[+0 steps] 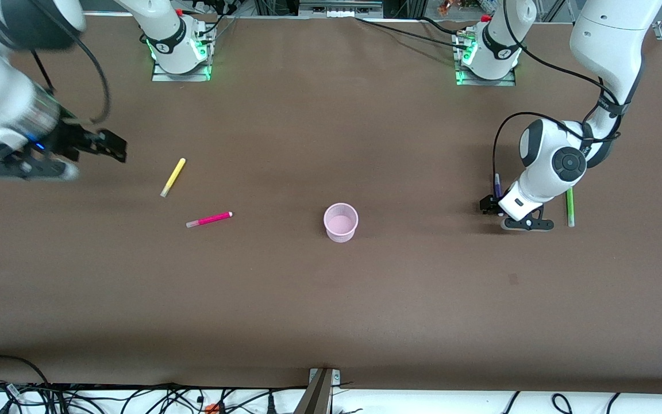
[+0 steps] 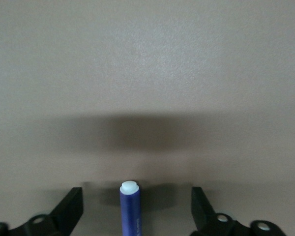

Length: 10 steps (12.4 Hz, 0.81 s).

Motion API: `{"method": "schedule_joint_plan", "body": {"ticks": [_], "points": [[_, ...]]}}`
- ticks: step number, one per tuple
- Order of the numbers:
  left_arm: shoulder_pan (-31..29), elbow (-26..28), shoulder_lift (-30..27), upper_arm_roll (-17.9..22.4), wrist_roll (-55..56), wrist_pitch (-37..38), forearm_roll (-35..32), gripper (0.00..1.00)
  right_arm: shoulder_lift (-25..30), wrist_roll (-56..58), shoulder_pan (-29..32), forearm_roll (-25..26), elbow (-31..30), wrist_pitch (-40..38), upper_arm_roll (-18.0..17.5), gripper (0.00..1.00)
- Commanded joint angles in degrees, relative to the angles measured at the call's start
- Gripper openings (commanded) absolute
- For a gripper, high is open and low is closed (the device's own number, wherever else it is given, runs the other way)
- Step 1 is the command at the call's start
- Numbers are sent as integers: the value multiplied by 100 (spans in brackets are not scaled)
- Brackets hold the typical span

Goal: Organize pens into pink holder with both arms
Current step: 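Grasp the blue marker with the left gripper while the right gripper reaches the pink marker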

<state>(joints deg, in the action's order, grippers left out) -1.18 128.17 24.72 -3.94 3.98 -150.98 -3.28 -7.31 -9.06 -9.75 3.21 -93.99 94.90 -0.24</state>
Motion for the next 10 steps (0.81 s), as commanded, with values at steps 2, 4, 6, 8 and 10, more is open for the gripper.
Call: {"method": "schedule_joint_plan", "body": {"ticks": [2, 4, 6, 8, 10], "points": [[-92, 85, -47, -19, 41, 24, 47, 23, -437, -34, -247, 129, 153, -69, 85, 100], [-119, 77, -47, -28, -20, 122, 47, 0, -778, -688, -212, -459, 91, 19, 120, 98], [-128, 42, -82, -28, -20, 139, 38, 0, -1305, -2199, -246, -917, 56, 413, 120, 98], [-119, -107, -195, -36, -37, 514, 38, 0, -2007, -3342, -352, -1102, 56, 1070, 94, 98], [-102, -676, -354, -106, -64, 1592, 38, 0, -2623, -4529, -475, -1392, 73, 1818, 76, 94]]}}
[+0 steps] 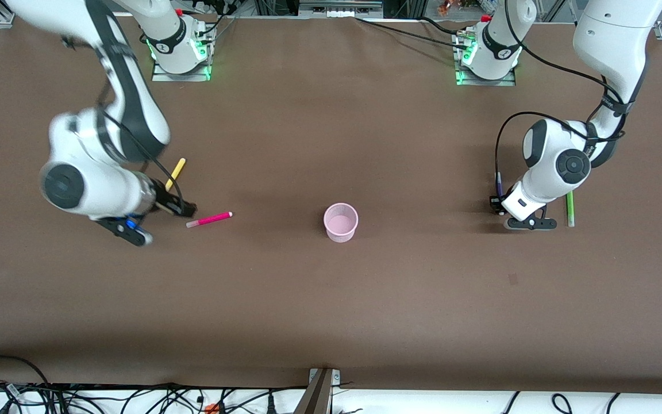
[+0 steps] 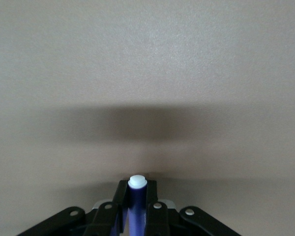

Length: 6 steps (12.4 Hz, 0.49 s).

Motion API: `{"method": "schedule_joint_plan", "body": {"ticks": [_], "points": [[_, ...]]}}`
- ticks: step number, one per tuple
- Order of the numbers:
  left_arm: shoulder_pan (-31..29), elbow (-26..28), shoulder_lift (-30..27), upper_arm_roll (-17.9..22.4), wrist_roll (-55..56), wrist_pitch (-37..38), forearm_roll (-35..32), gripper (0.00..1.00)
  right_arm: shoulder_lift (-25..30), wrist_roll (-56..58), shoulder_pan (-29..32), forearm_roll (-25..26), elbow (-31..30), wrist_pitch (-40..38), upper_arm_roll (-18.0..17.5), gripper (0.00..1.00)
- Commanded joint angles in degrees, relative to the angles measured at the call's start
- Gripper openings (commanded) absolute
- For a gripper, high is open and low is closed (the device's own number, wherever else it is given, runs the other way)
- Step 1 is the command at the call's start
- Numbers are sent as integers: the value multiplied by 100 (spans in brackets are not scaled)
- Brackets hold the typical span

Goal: Organize pens into pink holder with both arms
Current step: 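Grasp the blue marker with the left gripper while the right gripper reaches the pink marker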

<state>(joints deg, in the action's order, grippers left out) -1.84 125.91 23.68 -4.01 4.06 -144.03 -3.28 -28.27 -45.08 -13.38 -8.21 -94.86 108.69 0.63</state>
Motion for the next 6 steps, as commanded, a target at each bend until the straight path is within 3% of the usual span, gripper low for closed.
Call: {"method": "schedule_joint_plan", "body": {"ticks": [1, 3, 4, 6], "points": [[-53, -880, -250, -187, -72, 1521, 99, 0, -722, -1402, -174, -460, 161, 677, -11, 94], [8, -1646, -206, -232, -133, 2587, 213, 0, -899, -1653, -209, -489, 100, 671, -11, 94], [9, -1779, -206, -275, -499, 2686, 431, 0, -1004, -1661, -218, -498, 65, 680, -11, 94], [-27, -1833, -145, -364, -1955, 2635, 1622, 0, -1171, -1653, -227, -498, 47, 724, -19, 93]]}}
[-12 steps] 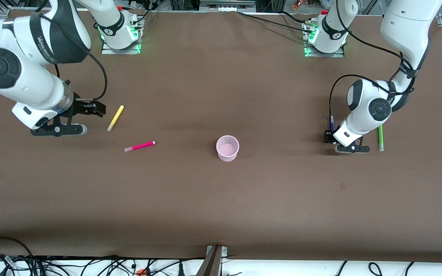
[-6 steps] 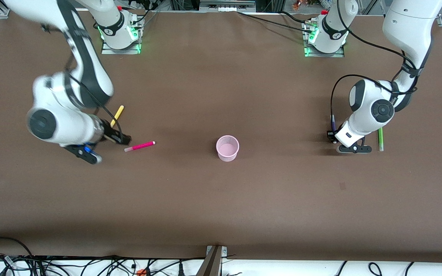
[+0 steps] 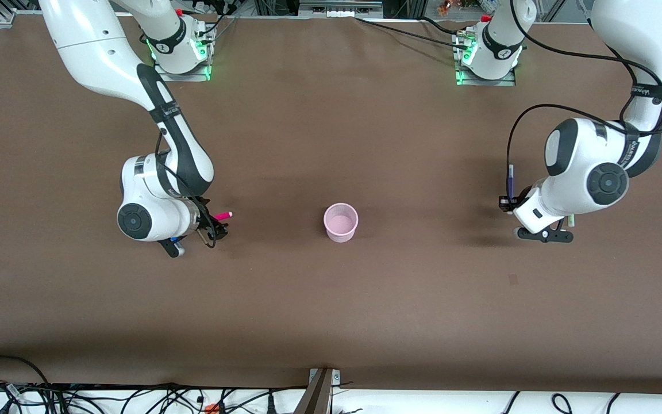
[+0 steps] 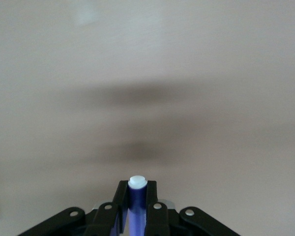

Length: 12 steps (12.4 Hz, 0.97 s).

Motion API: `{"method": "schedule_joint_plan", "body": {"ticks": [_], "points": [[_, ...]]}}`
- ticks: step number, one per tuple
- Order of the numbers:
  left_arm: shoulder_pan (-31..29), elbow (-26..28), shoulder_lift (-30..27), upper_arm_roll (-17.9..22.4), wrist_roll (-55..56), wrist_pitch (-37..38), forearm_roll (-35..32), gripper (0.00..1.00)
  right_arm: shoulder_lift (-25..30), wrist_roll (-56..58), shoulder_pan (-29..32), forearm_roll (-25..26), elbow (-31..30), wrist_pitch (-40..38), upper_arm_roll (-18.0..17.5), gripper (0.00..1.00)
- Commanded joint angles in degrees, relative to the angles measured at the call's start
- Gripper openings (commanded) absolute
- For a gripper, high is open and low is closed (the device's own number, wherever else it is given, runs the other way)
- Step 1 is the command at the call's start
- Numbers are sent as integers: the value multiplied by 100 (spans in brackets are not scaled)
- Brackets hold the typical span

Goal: Organize pens into pink holder with both arms
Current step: 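Drop the blue marker into the pink cup while the right gripper lifts the pink marker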

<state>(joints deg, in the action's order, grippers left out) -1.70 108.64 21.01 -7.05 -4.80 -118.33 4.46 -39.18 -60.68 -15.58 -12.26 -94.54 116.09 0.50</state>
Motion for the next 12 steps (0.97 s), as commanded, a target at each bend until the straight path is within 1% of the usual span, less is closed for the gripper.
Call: {"method": "schedule_joint_plan", "body": {"ticks": [1, 2, 3, 4, 6, 8, 9, 10, 11, 12], "points": [[-33, -115, 210, -59, -1641, -5, 1342, 0, -142, -93, -6, -92, 15, -7, -15, 88], [2, -115, 306, -77, -2334, -224, 1643, 0, -229, -93, -41, -118, 15, 45, -32, 81], [64, -115, 377, -112, -3028, -513, 2081, 0, -291, -93, -76, -258, 15, 141, -24, 73], [55, -115, 447, -243, -3662, -690, 2555, 0, -300, -85, -94, -294, 6, 160, -24, 64], [99, -290, 614, -419, -4875, -849, 3749, 0, -318, -85, -94, -320, -20, 160, -32, 45], [143, -483, 685, -612, -5834, -876, 4621, 0, -318, -85, -94, -373, -20, 151, -32, 31], [143, -684, 807, -735, -6431, -876, 5138, 0, -318, -67, -111, -373, -20, 142, -32, 27], [143, -878, 965, -840, -7089, -876, 5761, 0, -318, -32, -129, -373, -20, 151, -24, 25], [161, -1132, 1228, -989, -7879, -876, 6464, 0, -309, -14, -138, -373, -20, 134, -32, 22], [178, -1526, 1622, -1208, -8748, -859, 7219, 0, -301, 21, -155, -373, -12, 125, -24, 22]]}}
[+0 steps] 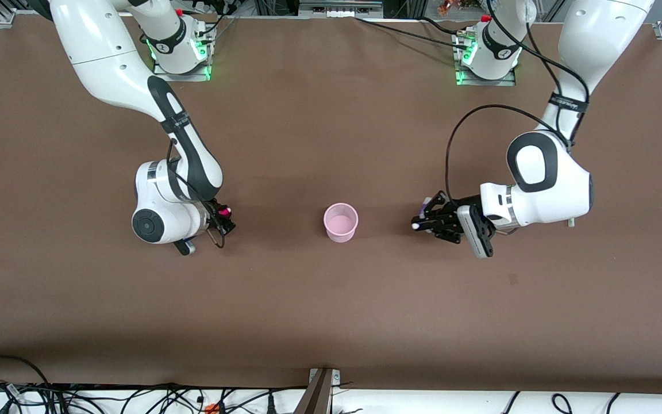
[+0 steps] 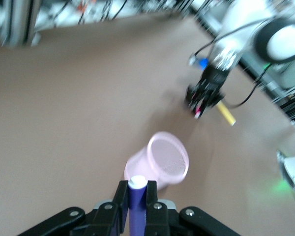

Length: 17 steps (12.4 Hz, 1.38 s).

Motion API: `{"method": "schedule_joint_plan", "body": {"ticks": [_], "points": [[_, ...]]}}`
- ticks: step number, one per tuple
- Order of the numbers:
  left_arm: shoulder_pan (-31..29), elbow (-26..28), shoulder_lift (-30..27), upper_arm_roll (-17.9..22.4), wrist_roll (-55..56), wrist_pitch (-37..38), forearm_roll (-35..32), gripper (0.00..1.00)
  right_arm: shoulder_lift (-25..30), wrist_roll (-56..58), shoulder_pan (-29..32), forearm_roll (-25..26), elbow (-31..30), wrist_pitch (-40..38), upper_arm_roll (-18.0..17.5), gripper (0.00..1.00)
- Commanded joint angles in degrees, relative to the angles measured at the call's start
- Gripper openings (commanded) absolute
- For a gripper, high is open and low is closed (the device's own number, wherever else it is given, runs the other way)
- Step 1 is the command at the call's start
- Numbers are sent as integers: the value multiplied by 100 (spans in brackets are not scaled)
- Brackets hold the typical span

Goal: Organize pens into pink holder with both arms
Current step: 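Drop the blue marker into the pink cup while the right gripper lifts the pink marker, then withdraw the left gripper while the right gripper carries the pink marker to the cup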

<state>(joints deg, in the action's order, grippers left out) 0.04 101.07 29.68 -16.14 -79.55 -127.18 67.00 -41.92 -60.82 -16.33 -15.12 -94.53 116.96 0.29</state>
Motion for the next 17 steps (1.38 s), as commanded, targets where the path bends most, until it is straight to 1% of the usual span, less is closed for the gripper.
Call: {"method": "schedule_joint_plan", "body": {"ticks": [1, 2, 3, 4, 6, 7, 8, 10, 11, 12, 13, 14, 15, 16, 17], "points": [[5, -973, 1002, -511, -2004, 27, 1669, 0, -1, 70, -81, -79, 5, 11, -3, 20], [188, -1080, 1257, -574, -2673, 27, 2198, 0, 26, 131, -81, -79, 22, -7, -3, 20], [433, -1255, 1294, -566, -3027, 9, 2647, 0, 130, 245, -72, -70, 57, -94, 6, 20], [566, -1274, 1286, -566, -3222, 9, 3043, 0, 236, 385, -63, -70, 75, -173, 24, 20], [637, -1239, 1277, -566, -3731, 9, 3372, 0, 394, 561, 7, -79, 241, -593, 50, 20], [646, -1187, 1294, -566, -3995, 9, 3373, 0, 421, 571, 50, -114, 442, -979, 41, 20], [638, -1108, 1294, -557, -4198, 9, 3338, 0, 421, 571, 68, -288, 662, -1383, 41, 20], [576, -949, 1286, -557, -4279, 36, 3320, 5, 430, 571, 121, -1016, 944, -1982, 50, 20], [559, -862, 1260, -557, -4279, 36, 3311, 5, 439, 580, 182, -1237, 963, -2211, 41, 20], [550, -844, 1259, -557, -4279, 53, 3311, 5, 500, 632, 278, -1570, 972, -2430, 15, 20], [550, -730, 1251, -557, -4296, 53, 3294, 5, 553, 702, 401, -2200, 989, -2624, 15, 20], [532, -625, 1233, -557, -4340, 79, 3294, 33, 553, 755, 524, -2789, 998, -2852, 24, 20], [523, -554, 1224, -565, -4297, 167, 3302, 74, 553, 756, 604, -3238, 998, -3046, 24, 20], [489, -458, 1189, -566, -4131, 341, 3337, 89, 553, 756, 639, -3547, 998, -3083, 24, 20], [410, -439, 1163, -566, -3947, 378, 3329, 92, 553, 747, 648, -3864, 998, -3135, 15, 20]]}}
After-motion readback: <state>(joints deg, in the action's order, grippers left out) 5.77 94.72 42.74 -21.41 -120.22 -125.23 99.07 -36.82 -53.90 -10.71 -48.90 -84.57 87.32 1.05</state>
